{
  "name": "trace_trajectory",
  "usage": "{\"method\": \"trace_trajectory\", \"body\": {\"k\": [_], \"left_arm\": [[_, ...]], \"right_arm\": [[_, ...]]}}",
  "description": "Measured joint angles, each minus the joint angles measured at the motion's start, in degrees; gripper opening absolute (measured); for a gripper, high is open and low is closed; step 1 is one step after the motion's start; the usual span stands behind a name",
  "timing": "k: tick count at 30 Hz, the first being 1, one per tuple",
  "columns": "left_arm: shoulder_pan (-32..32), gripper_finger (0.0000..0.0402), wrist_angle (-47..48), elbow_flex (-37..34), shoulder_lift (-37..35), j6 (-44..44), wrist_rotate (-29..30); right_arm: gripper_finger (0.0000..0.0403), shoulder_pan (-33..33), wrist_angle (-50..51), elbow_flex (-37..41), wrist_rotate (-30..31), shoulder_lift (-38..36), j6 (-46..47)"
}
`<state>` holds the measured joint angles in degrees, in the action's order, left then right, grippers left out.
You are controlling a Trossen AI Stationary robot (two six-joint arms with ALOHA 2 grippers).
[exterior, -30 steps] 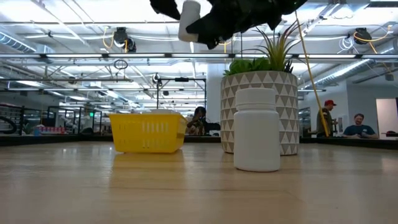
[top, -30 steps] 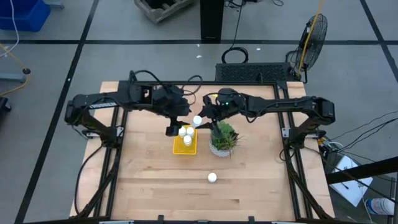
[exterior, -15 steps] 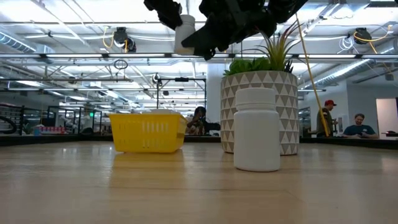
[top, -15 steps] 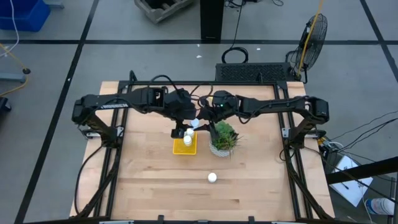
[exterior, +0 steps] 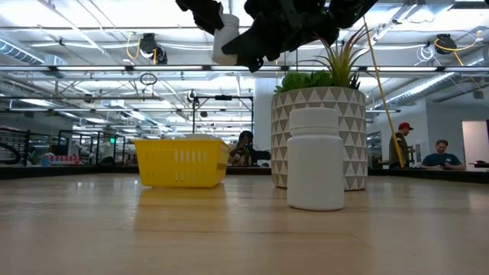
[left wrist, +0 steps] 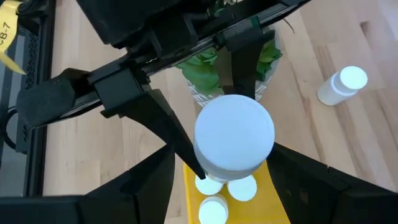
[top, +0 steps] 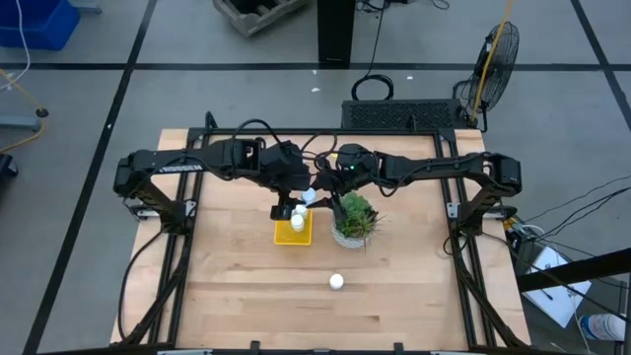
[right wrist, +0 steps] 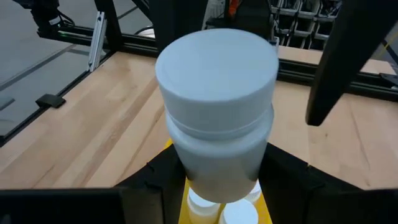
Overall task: Pick and place pill bottles into a basket
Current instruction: Put the white medicine bottle into the yellow basket
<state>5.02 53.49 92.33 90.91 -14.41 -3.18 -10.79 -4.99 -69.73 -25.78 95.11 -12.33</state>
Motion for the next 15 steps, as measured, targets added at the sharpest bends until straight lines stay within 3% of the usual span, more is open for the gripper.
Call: {"method": "trace_trajectory", "body": {"k": [15], "left_arm": [[-2.1,0.0255,-1.0,0.0,0.8,1.2,-1.5]], "right_arm": [[0.0164,0.0,-1.3,0.0,-0.2,1.5,0.7]]}}
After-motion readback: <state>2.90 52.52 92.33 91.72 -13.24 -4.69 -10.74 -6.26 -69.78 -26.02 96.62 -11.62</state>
